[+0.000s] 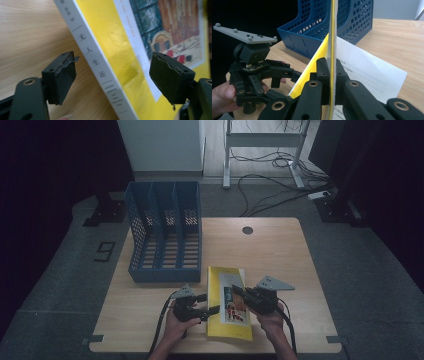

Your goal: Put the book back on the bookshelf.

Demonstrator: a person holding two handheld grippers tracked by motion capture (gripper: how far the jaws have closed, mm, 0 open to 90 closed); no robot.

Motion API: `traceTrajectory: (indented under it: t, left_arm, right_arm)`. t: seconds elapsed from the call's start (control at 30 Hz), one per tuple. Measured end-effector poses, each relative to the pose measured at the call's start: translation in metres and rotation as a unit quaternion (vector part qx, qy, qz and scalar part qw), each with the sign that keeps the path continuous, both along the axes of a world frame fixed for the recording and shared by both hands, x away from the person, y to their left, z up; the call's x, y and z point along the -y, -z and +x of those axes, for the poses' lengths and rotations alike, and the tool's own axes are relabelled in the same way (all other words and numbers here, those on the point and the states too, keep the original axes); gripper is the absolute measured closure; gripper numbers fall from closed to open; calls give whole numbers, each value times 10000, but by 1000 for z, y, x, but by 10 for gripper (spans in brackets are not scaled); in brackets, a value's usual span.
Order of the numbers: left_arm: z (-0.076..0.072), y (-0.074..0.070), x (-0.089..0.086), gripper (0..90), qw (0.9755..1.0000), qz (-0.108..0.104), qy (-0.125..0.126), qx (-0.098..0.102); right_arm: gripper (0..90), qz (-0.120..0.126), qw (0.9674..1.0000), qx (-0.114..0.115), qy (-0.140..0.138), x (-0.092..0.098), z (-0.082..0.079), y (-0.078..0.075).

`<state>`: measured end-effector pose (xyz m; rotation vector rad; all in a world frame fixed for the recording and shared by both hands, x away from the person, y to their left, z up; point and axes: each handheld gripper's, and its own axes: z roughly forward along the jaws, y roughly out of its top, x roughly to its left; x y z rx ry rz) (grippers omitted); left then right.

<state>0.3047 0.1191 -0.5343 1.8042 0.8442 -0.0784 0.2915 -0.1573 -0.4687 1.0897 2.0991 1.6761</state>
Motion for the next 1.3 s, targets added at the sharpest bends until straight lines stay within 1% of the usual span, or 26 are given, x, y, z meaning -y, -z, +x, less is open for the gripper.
traceTrajectory:
  t: [0.13, 0.27, 0.4, 0.53, 0.67, 0.73, 0.83, 0.9, 0.97, 1.03, 1.13, 1.3]
  left_arm:
    - [0, 1, 1, 212, 10000, -45, 23, -67]
    - [0, 3, 4, 212, 9999, -6, 90, -139]
    - [0, 4, 7, 213, 9998, 29, 132, -157]
    - [-1, 5, 8, 222, 9998, 60, 130, -123]
    - [-1, 4, 8, 240, 10000, 22, 46, -47]
    - [-2, 2, 7, 262, 10000, -18, -1, 9]
    - [-2, 1, 6, 292, 9999, 6, -77, 83]
    - [-3, 0, 4, 321, 9999, -13, -141, 82]
    - [-3, 0, 3, 353, 9999, -29, -137, 83]
    - [-3, -1, 1, 394, 9999, -10, -154, 79]
    - [-4, 0, 0, 444, 9998, -34, -160, 71]
    - [-4, 0, -1, 494, 9998, -58, -155, 59]
  right_arm:
    - [865, 4, 10000, 46, -45, -2, -1, -1]
    - [865, 8, 9999, 80, -70, -3, -2, -2]
    - [865, 17, 9999, 82, -96, -4, -3, -1]
    - [865, 26, 9999, 75, -131, -6, -3, -1]
    - [865, 28, 9998, 83, -178, -9, -4, -1]
    - [865, 7, 9997, 94, -209, -9, -5, -2]
    - [865, 8, 9997, 92, -230, -10, -4, -1]
    - [865, 11, 9997, 75, -227, -10, -4, -1]
    - [864, 5, 9997, 61, -232, -9, -3, 0]
    - [865, 0, 9998, 87, -161, -9, -4, 1]
    - [865, 16, 9999, 47, -143, -7, -2, 1]
    - [864, 3, 9999, -5, -112, -5, 0, 3]
